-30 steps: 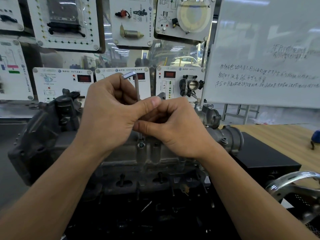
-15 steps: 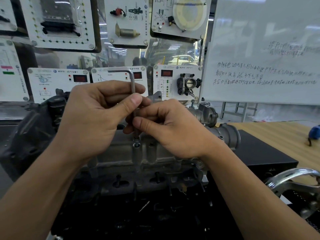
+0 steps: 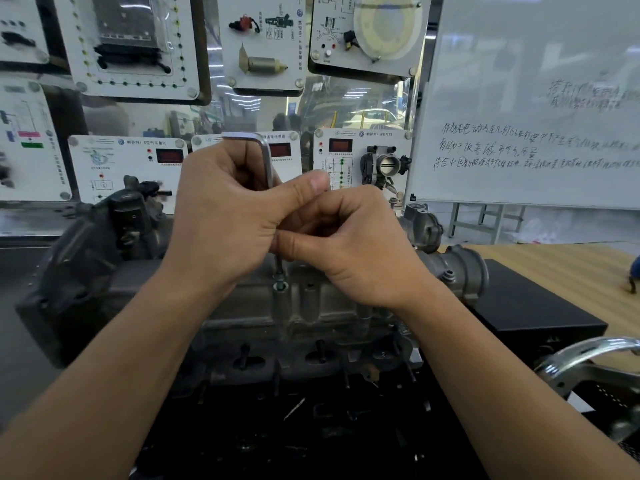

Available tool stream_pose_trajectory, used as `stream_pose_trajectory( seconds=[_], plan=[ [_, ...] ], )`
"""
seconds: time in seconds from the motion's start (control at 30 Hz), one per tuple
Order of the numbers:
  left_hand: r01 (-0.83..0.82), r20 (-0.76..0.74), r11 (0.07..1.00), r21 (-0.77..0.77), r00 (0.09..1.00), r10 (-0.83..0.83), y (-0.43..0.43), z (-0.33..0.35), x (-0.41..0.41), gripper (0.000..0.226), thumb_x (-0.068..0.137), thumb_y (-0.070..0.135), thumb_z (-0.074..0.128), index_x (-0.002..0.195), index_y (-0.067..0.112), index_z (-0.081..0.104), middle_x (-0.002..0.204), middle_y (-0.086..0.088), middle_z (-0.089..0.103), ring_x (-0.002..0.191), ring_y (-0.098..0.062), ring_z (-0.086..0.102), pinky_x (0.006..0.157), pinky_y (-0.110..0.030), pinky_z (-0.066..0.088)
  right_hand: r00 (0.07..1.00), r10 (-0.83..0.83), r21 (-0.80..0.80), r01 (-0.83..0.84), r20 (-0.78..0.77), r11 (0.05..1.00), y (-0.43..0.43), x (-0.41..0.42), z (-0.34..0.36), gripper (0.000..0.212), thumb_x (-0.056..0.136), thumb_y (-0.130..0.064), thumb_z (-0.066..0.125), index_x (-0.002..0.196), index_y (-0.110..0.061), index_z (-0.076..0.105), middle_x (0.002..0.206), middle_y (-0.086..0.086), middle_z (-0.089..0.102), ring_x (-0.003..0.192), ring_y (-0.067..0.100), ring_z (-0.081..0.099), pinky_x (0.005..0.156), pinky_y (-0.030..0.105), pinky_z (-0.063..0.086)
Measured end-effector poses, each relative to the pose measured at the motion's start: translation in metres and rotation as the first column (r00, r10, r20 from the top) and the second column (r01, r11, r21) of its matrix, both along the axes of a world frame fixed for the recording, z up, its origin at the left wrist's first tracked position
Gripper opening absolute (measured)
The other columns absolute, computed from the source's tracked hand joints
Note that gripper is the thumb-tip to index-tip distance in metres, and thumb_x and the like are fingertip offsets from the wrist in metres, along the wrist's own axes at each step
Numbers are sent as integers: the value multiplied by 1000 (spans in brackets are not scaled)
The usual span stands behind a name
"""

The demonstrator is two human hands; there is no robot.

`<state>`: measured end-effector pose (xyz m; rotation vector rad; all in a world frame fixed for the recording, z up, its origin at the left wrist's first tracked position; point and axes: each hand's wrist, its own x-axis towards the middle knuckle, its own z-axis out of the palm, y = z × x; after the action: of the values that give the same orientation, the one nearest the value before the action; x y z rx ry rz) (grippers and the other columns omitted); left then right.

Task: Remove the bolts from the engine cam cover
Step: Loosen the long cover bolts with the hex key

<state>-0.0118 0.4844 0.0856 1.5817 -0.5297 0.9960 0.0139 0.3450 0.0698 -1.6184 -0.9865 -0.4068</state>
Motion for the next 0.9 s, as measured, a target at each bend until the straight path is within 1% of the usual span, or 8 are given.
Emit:
stream_pose_trajectory(
  seconds=[0.1,0.17,0.27,0.37,0.5,0.6,0.67,0.9],
  plan=[
    [42,-20,999,32,999,-41,1,-2,1,46,66,42,85,67,5,57,60,-6,64,54,-24,62,52,-32,56,1000,24,-6,-24,-15,1000,1,0,0,15,80,-5,79,78,8,71,72,23,71,69,43,66,62,49,57],
    [161,-72,986,41,985,-158,10,-5,2,23,73,37,82,74,19,68,64,6,67,61,-11,65,61,-23,55,999,49,-57,-50,-22,997,-3,1,1,14,87,-4,73,82,9,70,76,26,70,72,46,66,65,53,55],
    [298,-154,951,82,946,-284,29,-10,1,19,81,32,70,98,28,76,84,1,74,84,-19,71,78,-33,57,999,42,-154,-44,-14,987,-7,2,3,13,92,-6,66,89,6,71,83,20,73,78,37,70,73,53,56],
    [309,-149,936,169,947,-285,37,-10,-4,22,86,25,72,107,29,75,93,-1,76,92,-20,72,77,-30,58,997,70,-210,-73,-23,975,-7,1,3,14,96,-3,60,98,5,71,90,14,76,86,27,73,83,44,58],
    [180,-68,962,205,983,-169,34,-6,-6,15,80,24,73,94,27,75,85,6,77,83,-9,73,75,-19,57,993,112,-231,-115,-25,966,-7,3,5,15,97,-4,57,99,0,71,93,11,76,89,21,73,85,37,59],
    [164,-62,976,145,986,-156,29,-3,-6,9,70,27,80,76,29,73,75,6,75,72,-7,70,69,-19,56,995,99,-201,-94,14,975,-6,2,4,16,93,-12,67,92,4,73,86,24,72,82,40,69,75,52,55],
    [145,-65,983,111,988,-138,26,-2,-4,18,64,32,85,69,28,68,68,5,70,66,-10,67,65,-23,57,995,100,-166,-95,27,982,-4,1,3,21,87,-14,74,89,7,71,82,29,69,77,45,65,68,53,53],
    [208,-158,976,66,968,-196,19,-1,0,36,62,32,83,90,19,64,63,3,62,59,-19,61,59,-33,54,998,68,-55,-68,-10,996,0,6,1,13,83,-5,77,85,7,74,78,20,74,72,42,69,64,54,55]
  ],
)
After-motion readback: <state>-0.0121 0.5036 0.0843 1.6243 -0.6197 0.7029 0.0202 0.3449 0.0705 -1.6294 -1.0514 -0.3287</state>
